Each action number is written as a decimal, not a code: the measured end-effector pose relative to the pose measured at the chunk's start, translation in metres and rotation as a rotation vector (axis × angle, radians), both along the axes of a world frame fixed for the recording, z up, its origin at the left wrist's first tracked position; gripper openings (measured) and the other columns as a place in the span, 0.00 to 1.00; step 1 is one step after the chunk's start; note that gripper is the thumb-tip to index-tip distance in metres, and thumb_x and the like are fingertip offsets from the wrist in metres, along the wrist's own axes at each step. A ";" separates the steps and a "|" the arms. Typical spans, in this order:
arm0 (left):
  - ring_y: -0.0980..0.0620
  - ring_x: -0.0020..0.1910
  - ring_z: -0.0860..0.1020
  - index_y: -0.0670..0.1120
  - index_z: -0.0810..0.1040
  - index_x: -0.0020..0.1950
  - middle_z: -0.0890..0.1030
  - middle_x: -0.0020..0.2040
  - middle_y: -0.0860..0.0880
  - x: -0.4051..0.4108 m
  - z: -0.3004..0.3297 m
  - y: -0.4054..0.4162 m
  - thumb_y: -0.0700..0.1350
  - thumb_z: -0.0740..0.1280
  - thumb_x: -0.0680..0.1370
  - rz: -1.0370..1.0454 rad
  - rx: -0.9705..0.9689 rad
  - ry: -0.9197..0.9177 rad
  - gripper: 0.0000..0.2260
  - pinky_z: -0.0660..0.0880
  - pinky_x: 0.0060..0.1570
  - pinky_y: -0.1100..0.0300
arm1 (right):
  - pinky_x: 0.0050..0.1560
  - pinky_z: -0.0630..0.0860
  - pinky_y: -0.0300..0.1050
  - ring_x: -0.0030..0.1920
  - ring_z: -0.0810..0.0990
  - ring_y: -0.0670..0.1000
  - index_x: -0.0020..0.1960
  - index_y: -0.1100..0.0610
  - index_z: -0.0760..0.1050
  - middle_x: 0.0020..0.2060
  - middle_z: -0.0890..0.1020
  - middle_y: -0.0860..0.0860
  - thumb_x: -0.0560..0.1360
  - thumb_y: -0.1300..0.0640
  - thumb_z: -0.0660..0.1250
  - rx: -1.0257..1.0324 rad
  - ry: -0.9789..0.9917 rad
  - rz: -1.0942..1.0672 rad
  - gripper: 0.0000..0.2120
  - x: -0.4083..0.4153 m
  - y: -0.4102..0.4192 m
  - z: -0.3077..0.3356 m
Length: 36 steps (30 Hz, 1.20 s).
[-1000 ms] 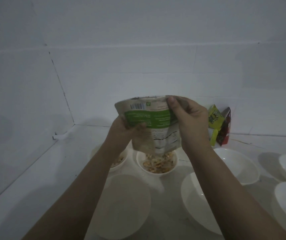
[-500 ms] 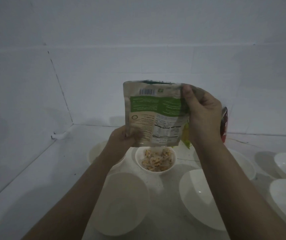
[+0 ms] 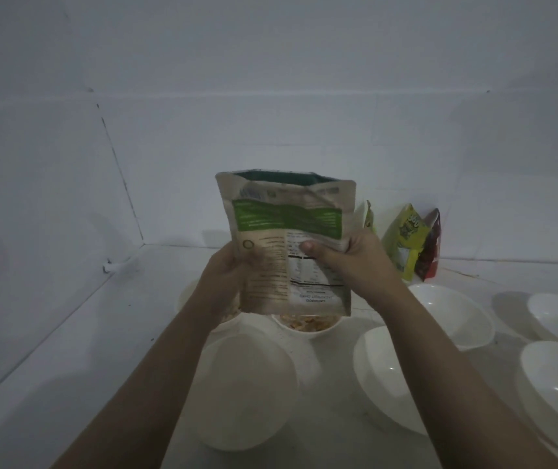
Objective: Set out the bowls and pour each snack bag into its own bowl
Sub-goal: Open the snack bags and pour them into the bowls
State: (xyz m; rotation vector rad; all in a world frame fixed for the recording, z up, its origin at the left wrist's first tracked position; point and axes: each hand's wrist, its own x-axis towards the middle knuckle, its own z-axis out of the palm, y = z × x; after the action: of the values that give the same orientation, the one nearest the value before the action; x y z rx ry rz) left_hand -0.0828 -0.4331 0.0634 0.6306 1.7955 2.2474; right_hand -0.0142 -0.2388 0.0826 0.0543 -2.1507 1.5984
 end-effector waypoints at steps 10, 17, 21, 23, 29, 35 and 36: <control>0.45 0.57 0.82 0.47 0.79 0.59 0.83 0.58 0.44 -0.010 0.015 -0.006 0.45 0.63 0.81 0.146 0.343 -0.255 0.09 0.78 0.57 0.41 | 0.48 0.79 0.45 0.43 0.84 0.46 0.50 0.52 0.85 0.44 0.88 0.51 0.74 0.56 0.74 -0.107 -0.189 -0.102 0.05 0.037 -0.014 -0.021; 0.50 0.53 0.84 0.53 0.77 0.61 0.85 0.56 0.48 0.041 0.004 0.031 0.50 0.59 0.83 -0.097 0.224 -0.271 0.11 0.81 0.47 0.49 | 0.44 0.81 0.41 0.45 0.86 0.49 0.58 0.55 0.81 0.48 0.87 0.50 0.80 0.52 0.67 -0.296 -0.143 -0.277 0.11 0.080 -0.043 -0.025; 0.47 0.51 0.82 0.52 0.77 0.58 0.84 0.52 0.48 0.068 -0.020 0.056 0.54 0.62 0.81 -0.151 0.022 -0.177 0.10 0.79 0.53 0.45 | 0.41 0.83 0.45 0.40 0.86 0.53 0.55 0.60 0.81 0.44 0.88 0.54 0.82 0.60 0.63 -0.446 -0.006 -0.501 0.09 0.130 -0.029 -0.027; 0.51 0.44 0.77 0.52 0.75 0.56 0.79 0.46 0.48 0.083 -0.033 0.075 0.51 0.64 0.80 -0.104 -0.009 -0.180 0.07 0.75 0.49 0.50 | 0.42 0.84 0.46 0.42 0.87 0.54 0.55 0.60 0.81 0.44 0.87 0.54 0.82 0.60 0.63 -0.474 0.054 -0.628 0.08 0.160 -0.017 -0.030; 0.56 0.35 0.68 0.52 0.74 0.45 0.72 0.35 0.57 0.168 -0.042 0.147 0.41 0.64 0.81 -0.303 -0.003 -0.181 0.07 0.67 0.40 0.60 | 0.43 0.84 0.45 0.46 0.86 0.57 0.53 0.59 0.80 0.45 0.87 0.55 0.82 0.60 0.63 -0.550 0.161 -0.956 0.08 0.269 0.018 -0.043; 0.53 0.36 0.68 0.50 0.74 0.44 0.72 0.34 0.55 0.273 -0.042 0.227 0.40 0.64 0.80 -0.547 -0.094 -0.121 0.07 0.68 0.41 0.58 | 0.46 0.84 0.52 0.47 0.86 0.57 0.55 0.61 0.79 0.46 0.87 0.55 0.82 0.60 0.62 -0.588 0.234 -1.167 0.09 0.377 0.059 -0.061; 0.53 0.36 0.68 0.50 0.74 0.44 0.72 0.34 0.54 0.291 -0.042 0.241 0.40 0.64 0.80 -0.577 -0.102 -0.112 0.07 0.69 0.41 0.58 | 0.47 0.84 0.52 0.47 0.86 0.57 0.54 0.61 0.79 0.47 0.87 0.55 0.82 0.60 0.62 -0.593 0.247 -1.184 0.08 0.394 0.070 -0.064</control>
State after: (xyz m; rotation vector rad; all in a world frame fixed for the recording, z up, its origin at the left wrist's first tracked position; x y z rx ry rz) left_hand 0.2079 -0.1920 0.0218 0.8515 1.4272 1.7564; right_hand 0.3803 -0.1690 0.0190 -0.9525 -1.0138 1.2574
